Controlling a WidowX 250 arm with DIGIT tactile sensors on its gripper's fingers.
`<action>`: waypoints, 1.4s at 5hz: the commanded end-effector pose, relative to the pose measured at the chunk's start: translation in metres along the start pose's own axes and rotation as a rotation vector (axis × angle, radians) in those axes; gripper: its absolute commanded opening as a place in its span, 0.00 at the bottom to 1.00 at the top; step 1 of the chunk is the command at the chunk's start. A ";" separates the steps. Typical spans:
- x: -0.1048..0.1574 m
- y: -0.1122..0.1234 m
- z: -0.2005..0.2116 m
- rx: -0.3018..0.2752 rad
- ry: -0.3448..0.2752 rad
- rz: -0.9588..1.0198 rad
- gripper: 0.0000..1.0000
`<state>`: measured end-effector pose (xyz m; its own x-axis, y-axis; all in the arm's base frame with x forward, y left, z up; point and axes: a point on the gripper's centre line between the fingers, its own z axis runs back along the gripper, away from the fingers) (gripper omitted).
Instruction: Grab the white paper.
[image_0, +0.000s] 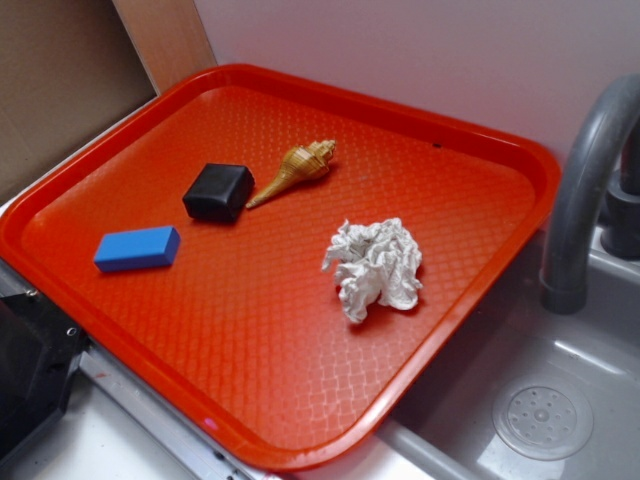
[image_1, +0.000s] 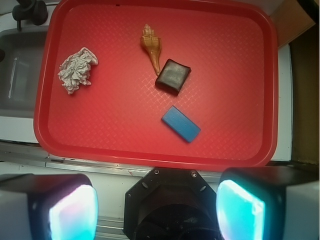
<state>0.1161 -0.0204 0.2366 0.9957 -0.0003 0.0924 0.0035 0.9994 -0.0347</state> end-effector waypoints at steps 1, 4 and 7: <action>0.000 0.000 0.000 0.000 0.000 0.000 1.00; 0.064 -0.016 -0.060 -0.029 -0.179 -0.567 1.00; 0.121 -0.068 -0.152 -0.122 -0.158 -0.981 1.00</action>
<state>0.2455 -0.0845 0.0832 0.5511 -0.8031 0.2265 0.8274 0.5611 -0.0238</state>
